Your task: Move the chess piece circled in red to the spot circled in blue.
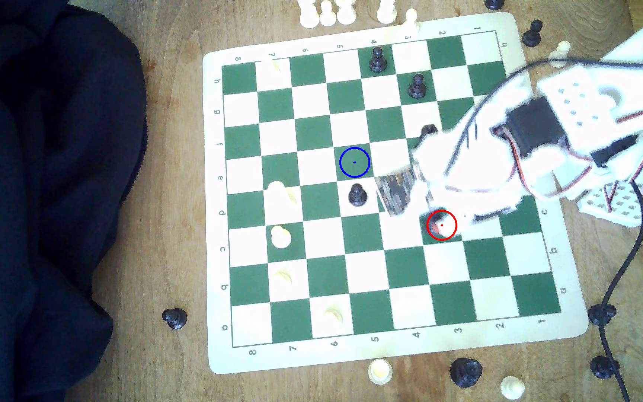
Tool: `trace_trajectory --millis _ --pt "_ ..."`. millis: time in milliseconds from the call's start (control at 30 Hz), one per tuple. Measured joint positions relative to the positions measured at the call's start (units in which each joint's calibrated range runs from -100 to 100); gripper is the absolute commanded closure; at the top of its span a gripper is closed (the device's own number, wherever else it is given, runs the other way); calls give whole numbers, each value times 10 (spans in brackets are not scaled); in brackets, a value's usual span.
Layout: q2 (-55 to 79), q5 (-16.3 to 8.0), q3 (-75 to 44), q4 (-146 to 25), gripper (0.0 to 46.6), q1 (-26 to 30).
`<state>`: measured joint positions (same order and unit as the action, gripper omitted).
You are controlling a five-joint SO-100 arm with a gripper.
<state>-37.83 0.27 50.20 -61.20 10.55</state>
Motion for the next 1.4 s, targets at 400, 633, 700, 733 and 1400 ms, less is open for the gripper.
trace_trajectory --millis 400,633,700,733,1400 --pt "84 -10 -105 49 464 -127" --pt "248 -10 -211 75 464 -175" --pt "307 -10 -239 89 464 -187" --pt "321 -10 -244 94 464 -190" --pt "390 -9 -265 119 464 -178"
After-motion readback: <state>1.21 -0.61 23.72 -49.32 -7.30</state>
